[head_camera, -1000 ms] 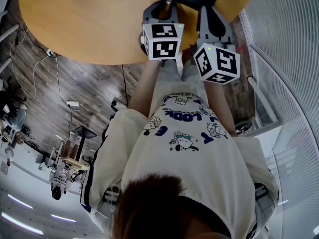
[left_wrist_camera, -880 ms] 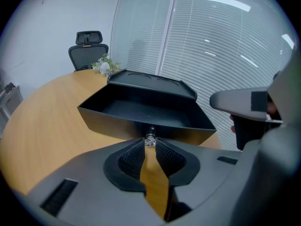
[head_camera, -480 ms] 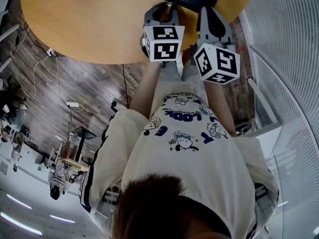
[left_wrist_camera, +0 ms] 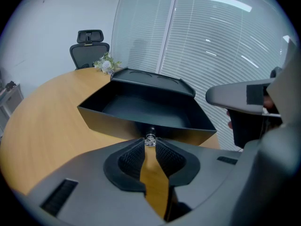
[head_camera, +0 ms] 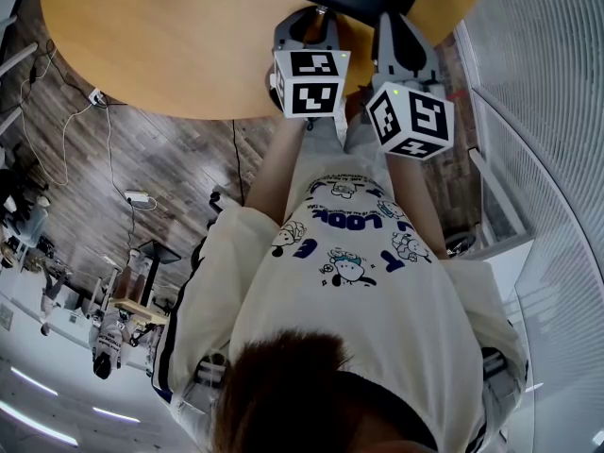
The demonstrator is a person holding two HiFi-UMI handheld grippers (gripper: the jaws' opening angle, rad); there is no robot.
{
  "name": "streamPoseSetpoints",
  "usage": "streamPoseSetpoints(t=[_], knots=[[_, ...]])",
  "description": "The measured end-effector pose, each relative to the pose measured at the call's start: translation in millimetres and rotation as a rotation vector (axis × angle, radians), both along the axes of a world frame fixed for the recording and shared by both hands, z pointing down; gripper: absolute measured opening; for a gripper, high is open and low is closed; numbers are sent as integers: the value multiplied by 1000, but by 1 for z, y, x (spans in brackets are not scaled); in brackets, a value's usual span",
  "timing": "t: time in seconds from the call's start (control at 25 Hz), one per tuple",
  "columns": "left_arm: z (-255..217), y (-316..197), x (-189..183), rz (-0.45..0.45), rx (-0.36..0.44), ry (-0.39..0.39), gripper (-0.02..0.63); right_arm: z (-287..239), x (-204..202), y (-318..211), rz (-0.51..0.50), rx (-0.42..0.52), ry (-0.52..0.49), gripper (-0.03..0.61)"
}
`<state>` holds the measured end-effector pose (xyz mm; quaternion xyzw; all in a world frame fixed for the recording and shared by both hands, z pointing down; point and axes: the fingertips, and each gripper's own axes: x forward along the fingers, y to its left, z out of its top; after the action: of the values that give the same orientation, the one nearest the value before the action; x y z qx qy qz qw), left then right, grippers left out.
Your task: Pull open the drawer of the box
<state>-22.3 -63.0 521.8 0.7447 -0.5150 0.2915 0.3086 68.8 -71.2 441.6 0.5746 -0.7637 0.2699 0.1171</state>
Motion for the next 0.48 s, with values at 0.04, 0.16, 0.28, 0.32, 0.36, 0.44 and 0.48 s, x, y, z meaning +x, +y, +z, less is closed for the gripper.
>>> streamPoseSetpoints(t=[0.04,0.16,0.28,0.32,0.36,0.44,0.48], knots=[[-1,1,0,2,0,-2,78,-1,0,1,0,0,1,41],[-3,3,-1,2,-4,-1,78,-3,-1,2,-1,2,5,41],[-1,3,-1,0,-5,7,78,-2,-3,1,-1,1,8,41],[0,3,-3,0,-6,6,78,-2,-3,0,-1,1,9,41],[0,3,-3,0,-8,5,78,-1,-4,0,0,2,9,41],[1,5,-3,0,-7,5,78,-1,-4,1,2,1,7,41],[0,5,-3,0,-5,5,78,-1,-4,2,2,1,6,41]])
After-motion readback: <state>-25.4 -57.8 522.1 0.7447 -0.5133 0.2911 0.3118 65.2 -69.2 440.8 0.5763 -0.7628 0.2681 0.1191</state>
